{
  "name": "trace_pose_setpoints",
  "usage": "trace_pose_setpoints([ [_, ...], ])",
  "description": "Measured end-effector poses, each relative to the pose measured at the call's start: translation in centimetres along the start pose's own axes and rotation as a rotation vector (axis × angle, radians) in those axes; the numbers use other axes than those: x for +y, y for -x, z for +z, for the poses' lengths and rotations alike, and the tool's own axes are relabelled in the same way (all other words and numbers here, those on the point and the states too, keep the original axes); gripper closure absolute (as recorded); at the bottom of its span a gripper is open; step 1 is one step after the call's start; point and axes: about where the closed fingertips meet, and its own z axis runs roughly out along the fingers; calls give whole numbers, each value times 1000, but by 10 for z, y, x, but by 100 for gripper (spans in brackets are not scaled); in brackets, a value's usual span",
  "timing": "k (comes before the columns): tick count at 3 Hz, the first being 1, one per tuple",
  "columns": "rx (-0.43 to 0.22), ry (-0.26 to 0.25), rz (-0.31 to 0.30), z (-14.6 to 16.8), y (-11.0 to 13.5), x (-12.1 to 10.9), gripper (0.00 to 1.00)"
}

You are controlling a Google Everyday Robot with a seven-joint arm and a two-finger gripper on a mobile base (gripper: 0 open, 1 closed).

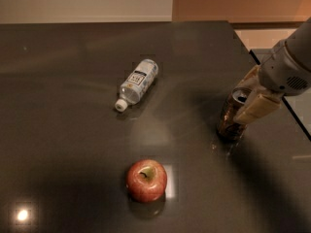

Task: Move orange can near apple

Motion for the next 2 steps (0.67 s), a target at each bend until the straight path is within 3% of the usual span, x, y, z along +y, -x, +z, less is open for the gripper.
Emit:
trace_pose_setpoints([
  [1,-19,28,-57,-5,19,8,87],
  [2,-15,93,-170,0,45,27,100],
])
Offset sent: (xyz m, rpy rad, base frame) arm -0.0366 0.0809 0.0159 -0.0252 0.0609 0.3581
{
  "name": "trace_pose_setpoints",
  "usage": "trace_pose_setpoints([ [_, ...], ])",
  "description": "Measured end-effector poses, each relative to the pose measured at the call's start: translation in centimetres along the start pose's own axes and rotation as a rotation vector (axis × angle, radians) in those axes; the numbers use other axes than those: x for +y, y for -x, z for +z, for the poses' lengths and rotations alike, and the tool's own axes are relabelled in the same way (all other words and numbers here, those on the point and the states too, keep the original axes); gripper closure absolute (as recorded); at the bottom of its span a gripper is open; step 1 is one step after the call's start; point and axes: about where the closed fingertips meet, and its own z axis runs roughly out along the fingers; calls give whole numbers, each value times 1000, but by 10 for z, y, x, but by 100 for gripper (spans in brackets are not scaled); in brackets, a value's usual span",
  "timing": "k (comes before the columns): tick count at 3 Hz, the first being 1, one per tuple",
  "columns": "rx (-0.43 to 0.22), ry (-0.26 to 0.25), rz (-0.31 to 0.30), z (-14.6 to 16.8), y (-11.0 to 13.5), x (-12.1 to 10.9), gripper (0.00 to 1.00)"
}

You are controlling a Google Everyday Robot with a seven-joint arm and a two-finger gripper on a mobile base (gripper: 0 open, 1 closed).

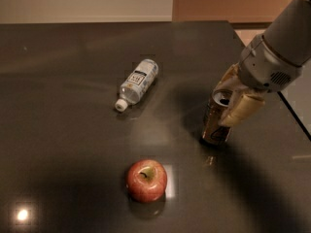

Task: Move orange can near apple

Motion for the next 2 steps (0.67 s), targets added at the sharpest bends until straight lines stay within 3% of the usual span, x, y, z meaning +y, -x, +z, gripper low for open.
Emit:
trace_pose_setpoints([
  [2,34,98,-233,21,43,34,100],
])
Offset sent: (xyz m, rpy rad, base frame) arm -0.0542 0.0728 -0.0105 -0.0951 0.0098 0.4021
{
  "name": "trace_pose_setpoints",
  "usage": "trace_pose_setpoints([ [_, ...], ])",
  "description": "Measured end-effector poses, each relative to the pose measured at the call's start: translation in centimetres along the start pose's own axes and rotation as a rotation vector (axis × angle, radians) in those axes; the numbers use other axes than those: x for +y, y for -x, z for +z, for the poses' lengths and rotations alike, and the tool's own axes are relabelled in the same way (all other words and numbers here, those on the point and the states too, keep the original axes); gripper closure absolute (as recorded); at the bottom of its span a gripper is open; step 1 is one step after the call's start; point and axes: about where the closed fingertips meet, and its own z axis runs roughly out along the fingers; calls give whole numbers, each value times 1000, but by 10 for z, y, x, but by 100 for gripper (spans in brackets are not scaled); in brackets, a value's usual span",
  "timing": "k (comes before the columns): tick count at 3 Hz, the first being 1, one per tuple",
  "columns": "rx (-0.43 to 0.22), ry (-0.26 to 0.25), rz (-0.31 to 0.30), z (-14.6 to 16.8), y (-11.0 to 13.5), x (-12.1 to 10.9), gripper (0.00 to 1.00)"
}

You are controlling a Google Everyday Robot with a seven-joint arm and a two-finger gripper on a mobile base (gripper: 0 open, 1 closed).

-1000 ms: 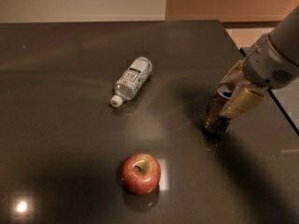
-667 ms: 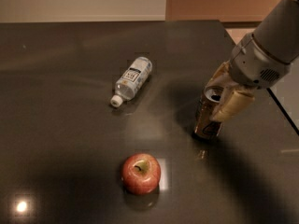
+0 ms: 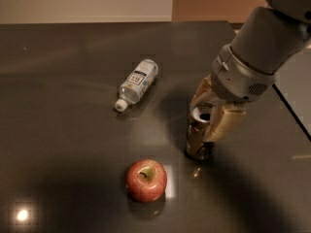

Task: Move orange can near apple

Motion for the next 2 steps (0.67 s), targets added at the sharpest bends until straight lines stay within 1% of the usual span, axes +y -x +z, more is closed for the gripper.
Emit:
trace_pose_setpoints([
  [1,5,0,-95,3,19,10,100],
  [2,2,-17,-164,2,33,18,100],
])
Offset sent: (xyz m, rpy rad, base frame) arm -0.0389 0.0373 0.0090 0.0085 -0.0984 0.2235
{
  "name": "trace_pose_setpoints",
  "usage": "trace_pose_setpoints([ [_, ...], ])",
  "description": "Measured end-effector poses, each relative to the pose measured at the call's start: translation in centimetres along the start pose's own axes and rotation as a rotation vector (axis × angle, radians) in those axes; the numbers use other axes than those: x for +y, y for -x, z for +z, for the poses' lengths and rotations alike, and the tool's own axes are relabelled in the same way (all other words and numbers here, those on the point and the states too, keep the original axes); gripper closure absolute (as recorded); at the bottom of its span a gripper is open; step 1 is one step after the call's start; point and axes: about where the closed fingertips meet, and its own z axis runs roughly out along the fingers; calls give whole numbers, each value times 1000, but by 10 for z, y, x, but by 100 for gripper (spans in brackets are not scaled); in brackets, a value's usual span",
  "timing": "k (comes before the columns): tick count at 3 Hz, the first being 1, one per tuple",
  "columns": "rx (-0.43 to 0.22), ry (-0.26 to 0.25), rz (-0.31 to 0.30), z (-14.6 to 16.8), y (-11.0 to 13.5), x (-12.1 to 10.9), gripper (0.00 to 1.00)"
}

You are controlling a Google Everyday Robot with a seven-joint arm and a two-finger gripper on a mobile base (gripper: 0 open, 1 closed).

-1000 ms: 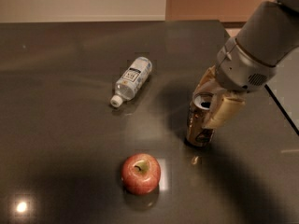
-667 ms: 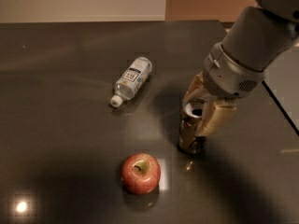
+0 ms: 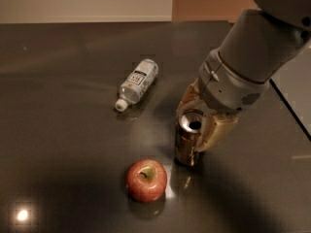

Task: Move orange can near apple

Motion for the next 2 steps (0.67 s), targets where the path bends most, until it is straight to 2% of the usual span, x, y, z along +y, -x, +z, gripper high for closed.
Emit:
trace_pose_setpoints([
  [1,-8,-10,-27,1,6,3,82],
  [2,-23,-4,-27,5,7,4,59],
])
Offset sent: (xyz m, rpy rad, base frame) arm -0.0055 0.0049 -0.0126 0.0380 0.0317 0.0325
